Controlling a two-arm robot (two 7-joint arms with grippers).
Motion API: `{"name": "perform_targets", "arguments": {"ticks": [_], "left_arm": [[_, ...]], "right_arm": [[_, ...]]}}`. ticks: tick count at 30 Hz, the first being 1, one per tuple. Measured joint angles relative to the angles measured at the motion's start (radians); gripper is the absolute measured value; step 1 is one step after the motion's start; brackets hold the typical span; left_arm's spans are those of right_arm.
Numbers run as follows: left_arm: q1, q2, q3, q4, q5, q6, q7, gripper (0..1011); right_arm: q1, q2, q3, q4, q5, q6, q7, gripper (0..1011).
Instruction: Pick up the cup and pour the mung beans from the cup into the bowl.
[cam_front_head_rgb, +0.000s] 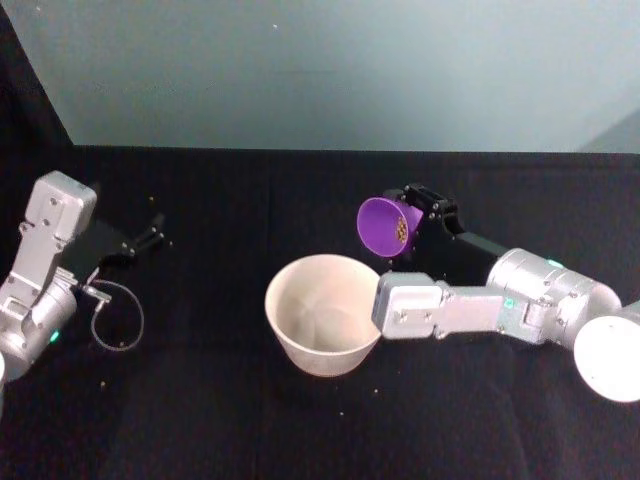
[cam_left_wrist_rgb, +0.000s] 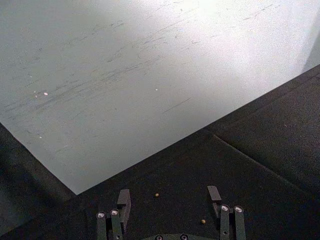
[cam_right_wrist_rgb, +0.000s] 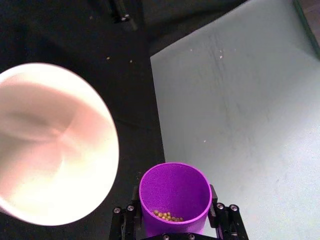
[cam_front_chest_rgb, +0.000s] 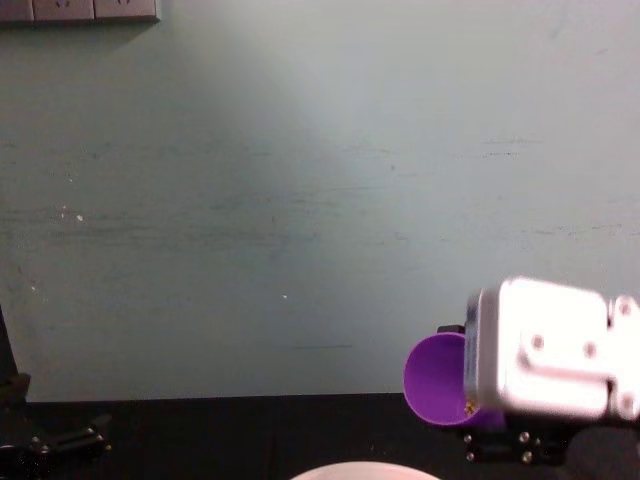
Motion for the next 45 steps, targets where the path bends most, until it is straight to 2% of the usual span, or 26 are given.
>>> {"name": "perform_targets", "arguments": {"ticks": [7,16,17,22,32,45], "left_arm": [[0.0,0.0,0.0,0.0,0.0,0.0,0.0,1000],[0.0,0.0,0.0,0.0,0.0,0.0,0.0,1000],[0.0,0.0,0.0,0.0,0.0,0.0,0.0,1000],[0.0,0.0,0.0,0.0,0.0,0.0,0.0,1000],[0.0,0.0,0.0,0.0,0.0,0.0,0.0,1000],[0.0,0.0,0.0,0.0,0.0,0.0,0.0,1000]], "right_arm": [[-0.002,0.009,-0.033,-0.012,-0.133,-0.001,-0.033,735],[-0.008,0.007,-0.045,-0.016,-0.216,-0.008,-0.05,735],[-0.009,0.007,-0.05,-0.016,-0.243,-0.007,-0.056,735],[-0.011,0.01,-0.063,-0.017,-0.313,-0.003,-0.072,735],[-0.022,0.01,-0.065,-0.024,-0.381,-0.011,-0.082,735],[-0.034,0.007,-0.061,-0.024,-0.436,-0.033,-0.086,735]]}}
